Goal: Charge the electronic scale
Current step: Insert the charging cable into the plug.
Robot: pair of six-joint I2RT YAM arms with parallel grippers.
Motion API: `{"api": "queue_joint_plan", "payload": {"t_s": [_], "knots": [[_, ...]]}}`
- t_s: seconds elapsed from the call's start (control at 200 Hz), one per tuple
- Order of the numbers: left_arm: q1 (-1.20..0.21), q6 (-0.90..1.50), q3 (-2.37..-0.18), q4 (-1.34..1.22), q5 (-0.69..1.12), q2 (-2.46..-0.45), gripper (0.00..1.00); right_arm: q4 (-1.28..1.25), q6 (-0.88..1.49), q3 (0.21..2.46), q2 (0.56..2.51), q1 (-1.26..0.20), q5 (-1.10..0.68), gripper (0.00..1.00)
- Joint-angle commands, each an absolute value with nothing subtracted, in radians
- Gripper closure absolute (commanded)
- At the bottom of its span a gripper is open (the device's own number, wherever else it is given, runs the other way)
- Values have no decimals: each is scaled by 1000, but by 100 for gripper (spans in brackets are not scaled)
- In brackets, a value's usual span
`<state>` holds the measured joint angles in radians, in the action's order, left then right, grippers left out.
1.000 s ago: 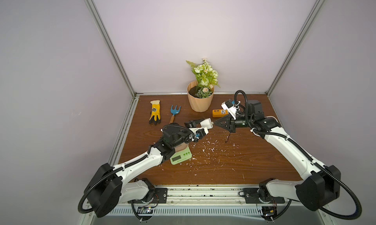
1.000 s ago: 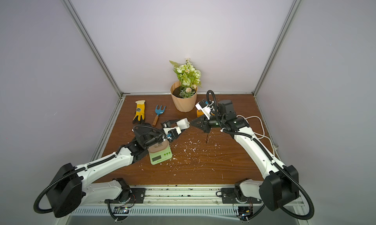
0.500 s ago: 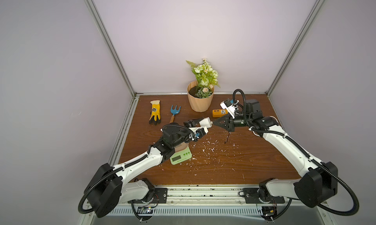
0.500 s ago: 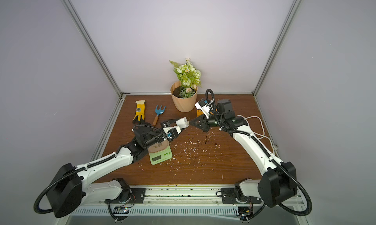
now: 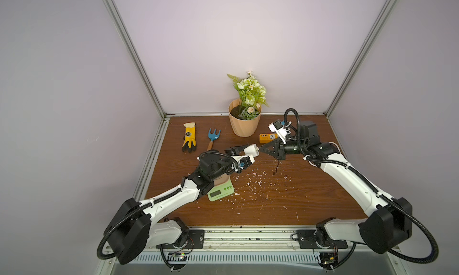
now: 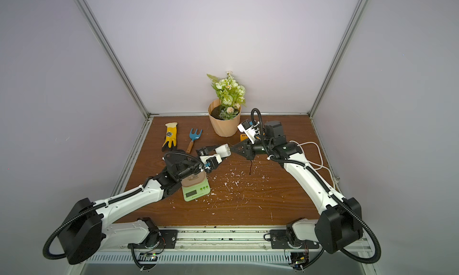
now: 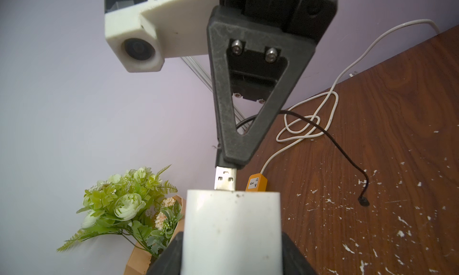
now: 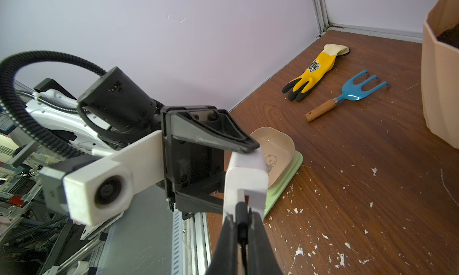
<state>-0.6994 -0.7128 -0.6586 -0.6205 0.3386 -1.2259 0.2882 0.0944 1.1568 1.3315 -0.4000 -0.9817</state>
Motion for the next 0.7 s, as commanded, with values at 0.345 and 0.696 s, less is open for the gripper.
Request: {"api": "queue_joint_plan", "payload": {"t_s": [0.345,0.696], "knots": [[-698,-727,-720,-650,366,-1222,62,299,89,1151,1318,-407,-920,100],[-698,-723,-731,-674,321,-1236,62,319,98,1141,1315,-407,-933,100]]}}
